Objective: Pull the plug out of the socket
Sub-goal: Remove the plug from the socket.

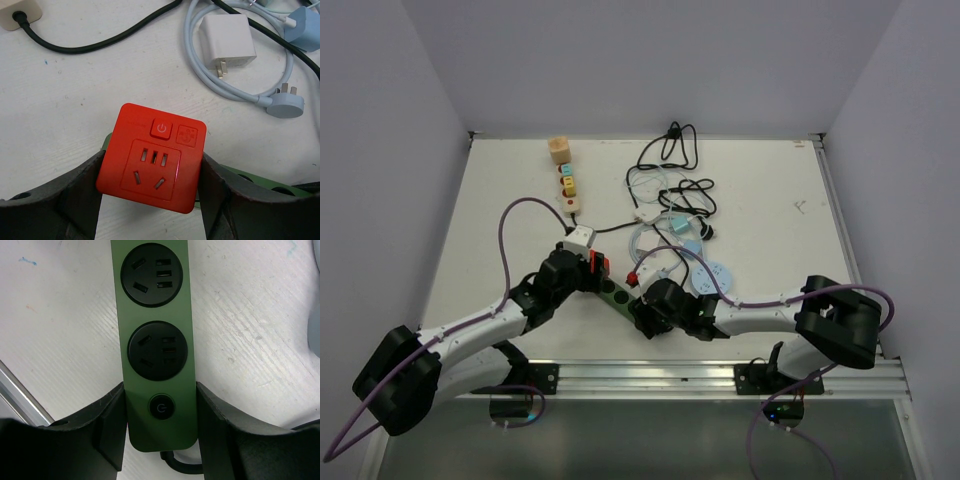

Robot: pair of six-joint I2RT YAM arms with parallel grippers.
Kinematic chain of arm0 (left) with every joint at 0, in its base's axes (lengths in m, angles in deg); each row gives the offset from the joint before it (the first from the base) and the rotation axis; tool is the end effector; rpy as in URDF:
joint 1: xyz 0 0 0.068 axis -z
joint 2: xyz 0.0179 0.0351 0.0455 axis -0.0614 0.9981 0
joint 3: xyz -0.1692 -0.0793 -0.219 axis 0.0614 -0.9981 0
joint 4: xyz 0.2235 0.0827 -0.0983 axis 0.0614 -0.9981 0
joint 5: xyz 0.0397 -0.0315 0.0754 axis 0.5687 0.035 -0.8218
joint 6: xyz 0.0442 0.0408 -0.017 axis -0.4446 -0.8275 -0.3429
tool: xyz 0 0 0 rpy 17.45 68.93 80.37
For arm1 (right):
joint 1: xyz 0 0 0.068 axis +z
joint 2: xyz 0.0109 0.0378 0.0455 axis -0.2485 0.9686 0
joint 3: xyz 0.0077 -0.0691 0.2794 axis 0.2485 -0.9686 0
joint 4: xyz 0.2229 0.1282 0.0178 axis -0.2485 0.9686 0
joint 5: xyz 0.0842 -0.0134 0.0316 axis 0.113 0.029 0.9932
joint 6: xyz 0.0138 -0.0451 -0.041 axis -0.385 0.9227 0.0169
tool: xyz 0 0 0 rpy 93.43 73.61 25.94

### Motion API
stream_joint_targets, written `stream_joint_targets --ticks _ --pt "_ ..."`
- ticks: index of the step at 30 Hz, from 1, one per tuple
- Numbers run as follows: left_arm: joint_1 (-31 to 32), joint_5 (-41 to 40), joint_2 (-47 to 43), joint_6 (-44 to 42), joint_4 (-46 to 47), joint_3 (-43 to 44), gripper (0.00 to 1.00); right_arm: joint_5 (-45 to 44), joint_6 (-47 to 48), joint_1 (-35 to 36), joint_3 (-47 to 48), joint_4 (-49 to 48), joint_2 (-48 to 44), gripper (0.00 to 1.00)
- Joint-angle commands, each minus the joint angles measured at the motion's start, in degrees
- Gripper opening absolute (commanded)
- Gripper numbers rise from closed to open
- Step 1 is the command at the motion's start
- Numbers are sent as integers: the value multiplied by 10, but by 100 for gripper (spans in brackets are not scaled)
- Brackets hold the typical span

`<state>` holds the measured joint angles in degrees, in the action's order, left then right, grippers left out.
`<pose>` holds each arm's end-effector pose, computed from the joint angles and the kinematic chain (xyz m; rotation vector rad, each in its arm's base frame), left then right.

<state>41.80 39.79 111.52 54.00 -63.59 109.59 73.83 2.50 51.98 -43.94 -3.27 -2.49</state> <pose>0.1701 -0.1202 0.1880 0.2265 2.1000 -0.3541 0.1188 0.2553 0.1561 -0.8796 2.2554 0.5705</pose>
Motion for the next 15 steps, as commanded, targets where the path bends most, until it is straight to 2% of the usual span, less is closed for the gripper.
stream_joint_targets --ticks 1,15 --pt "-20 -23 -11 56 46 16 0 23 -36 2 -21 85 32 0" --pt "-37 -23 3 81 -2 45 0 17 -37 1 -26 85 26 0"
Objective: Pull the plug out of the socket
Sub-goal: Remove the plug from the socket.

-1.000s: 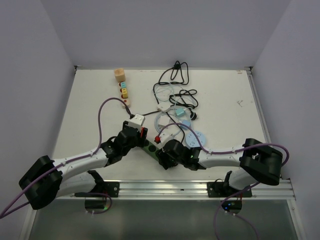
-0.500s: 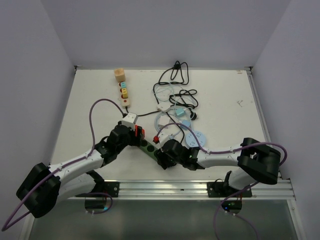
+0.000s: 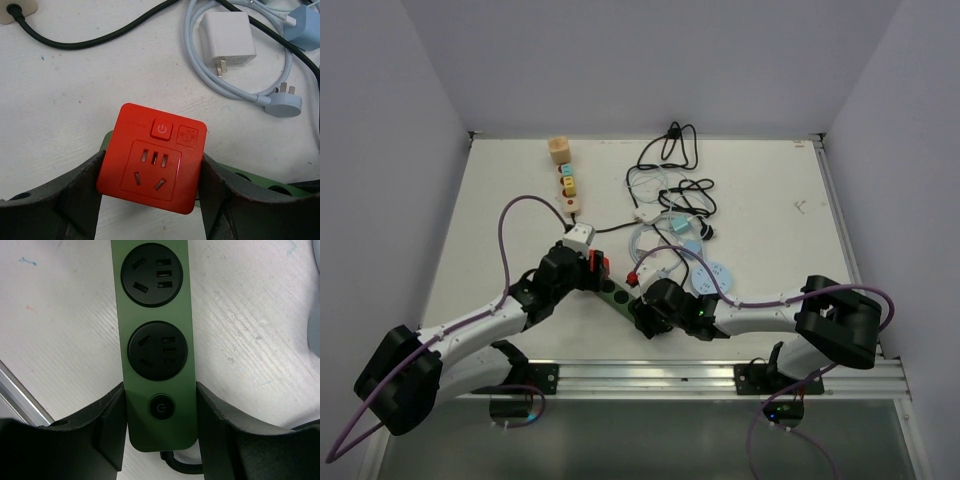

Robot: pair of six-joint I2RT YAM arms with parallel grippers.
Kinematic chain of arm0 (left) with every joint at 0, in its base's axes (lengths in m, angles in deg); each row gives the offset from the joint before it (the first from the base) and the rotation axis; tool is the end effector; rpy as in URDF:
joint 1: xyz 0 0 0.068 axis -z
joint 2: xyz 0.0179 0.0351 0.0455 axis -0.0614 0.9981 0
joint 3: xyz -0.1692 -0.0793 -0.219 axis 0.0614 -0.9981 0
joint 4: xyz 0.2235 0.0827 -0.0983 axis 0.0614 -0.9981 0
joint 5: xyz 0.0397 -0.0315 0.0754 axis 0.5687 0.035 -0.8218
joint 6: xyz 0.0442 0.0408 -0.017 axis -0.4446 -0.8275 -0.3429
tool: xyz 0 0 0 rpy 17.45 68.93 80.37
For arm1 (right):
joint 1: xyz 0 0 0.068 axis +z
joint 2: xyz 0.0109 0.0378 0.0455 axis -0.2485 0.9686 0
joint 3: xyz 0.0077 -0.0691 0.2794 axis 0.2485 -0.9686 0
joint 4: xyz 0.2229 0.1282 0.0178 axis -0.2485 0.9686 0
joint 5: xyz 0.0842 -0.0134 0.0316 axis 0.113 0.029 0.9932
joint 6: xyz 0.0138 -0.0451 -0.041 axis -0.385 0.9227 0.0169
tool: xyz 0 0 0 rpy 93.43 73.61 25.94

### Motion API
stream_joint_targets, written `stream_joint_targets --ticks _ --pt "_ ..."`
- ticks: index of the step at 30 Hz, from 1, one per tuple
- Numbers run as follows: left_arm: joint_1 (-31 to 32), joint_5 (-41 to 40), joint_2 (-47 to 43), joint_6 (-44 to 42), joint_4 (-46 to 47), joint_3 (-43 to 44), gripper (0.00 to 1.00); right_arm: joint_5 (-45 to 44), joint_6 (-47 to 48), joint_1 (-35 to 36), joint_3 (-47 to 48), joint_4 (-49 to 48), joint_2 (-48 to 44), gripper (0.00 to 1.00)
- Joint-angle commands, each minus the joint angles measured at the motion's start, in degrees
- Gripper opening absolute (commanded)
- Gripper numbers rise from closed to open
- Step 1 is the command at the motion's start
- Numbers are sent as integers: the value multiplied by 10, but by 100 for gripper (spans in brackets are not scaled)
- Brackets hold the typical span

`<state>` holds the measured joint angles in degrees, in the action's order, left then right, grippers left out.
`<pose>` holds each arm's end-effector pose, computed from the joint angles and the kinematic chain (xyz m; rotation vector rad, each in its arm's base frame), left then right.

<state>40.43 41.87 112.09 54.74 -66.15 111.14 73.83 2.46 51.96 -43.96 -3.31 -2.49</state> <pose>0.1741 -0.1191 0.1902 0.2168 2.1353 -0.3700 0.1189 0.2552 0.1560 -0.8783 2.2556 0.5709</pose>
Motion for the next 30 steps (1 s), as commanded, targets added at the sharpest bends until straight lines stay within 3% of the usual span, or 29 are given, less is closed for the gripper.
stream_joint_targets --ticks 1,8,17,30 --pt "-25 -42 -4 70 28 26 0 19 -35 1 -26 86 26 0" --pt "-23 -31 -13 34 72 7 0 28 -38 2 -27 81 18 0" --pt "80 -162 -1 -27 43 46 0 34 -42 1 -18 84 34 0" --pt "129 -236 45 -66 0 84 0 42 -42 2 -7 91 46 0"
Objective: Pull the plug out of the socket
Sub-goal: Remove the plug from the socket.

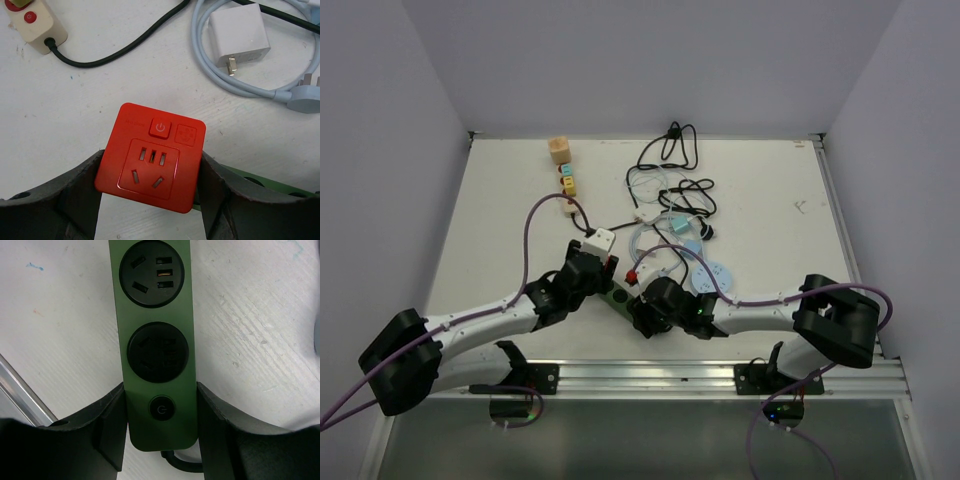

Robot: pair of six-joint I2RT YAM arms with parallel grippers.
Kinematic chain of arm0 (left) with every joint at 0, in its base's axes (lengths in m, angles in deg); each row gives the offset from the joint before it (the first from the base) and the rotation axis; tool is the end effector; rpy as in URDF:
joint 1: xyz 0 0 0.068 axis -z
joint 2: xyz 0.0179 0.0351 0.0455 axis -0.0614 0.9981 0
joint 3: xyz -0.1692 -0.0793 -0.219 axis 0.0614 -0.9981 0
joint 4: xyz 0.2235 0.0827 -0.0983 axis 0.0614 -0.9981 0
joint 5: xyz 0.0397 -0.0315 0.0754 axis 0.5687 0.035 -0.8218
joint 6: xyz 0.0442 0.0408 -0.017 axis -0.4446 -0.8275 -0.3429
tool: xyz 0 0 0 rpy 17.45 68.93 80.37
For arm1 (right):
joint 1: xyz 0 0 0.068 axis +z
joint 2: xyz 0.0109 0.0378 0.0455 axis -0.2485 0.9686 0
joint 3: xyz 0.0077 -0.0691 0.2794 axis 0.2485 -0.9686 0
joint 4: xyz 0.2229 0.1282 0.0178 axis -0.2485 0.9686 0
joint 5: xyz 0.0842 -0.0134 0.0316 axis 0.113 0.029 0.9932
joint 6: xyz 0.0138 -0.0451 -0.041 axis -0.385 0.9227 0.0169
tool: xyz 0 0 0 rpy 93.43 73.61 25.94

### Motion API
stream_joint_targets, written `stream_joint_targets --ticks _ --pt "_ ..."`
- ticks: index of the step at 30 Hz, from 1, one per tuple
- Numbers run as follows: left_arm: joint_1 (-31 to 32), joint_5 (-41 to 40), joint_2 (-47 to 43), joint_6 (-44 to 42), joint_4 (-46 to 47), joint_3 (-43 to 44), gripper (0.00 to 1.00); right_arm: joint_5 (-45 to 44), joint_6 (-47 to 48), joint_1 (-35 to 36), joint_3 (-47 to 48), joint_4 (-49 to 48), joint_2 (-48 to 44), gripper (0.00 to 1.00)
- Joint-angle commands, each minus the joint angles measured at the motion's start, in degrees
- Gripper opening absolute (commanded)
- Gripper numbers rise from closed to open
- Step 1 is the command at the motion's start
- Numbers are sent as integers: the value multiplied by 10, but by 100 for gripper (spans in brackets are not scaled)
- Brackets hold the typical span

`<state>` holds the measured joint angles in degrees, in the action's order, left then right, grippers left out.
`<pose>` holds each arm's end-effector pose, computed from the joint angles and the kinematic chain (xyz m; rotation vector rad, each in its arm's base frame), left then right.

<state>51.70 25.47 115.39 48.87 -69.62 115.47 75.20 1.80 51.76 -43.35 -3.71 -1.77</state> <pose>0.1634 -0.1494 0.2001 0.3703 2.0708 -0.1182 0.1203 0.2587 0.1562 -0.8747 2.2643 0.6020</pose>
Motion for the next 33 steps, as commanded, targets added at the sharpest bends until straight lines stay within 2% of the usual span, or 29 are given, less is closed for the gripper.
stream_joint_targets --ticks 1,5,15,23,33 --pt "20 -74 22 -8 32 43 0 28 -35 4 -12 98 39 0" --pt "41 -89 37 -6 29 53 0 26 -33 4 -9 102 41 0" --pt "32 -74 11 31 26 48 0 17 -34 4 -12 110 39 0" --pt "-83 84 -28 87 42 20 0 8 -33 4 -11 120 41 0" --pt "-106 99 -30 88 51 12 0 9 -33 4 -8 122 45 0"
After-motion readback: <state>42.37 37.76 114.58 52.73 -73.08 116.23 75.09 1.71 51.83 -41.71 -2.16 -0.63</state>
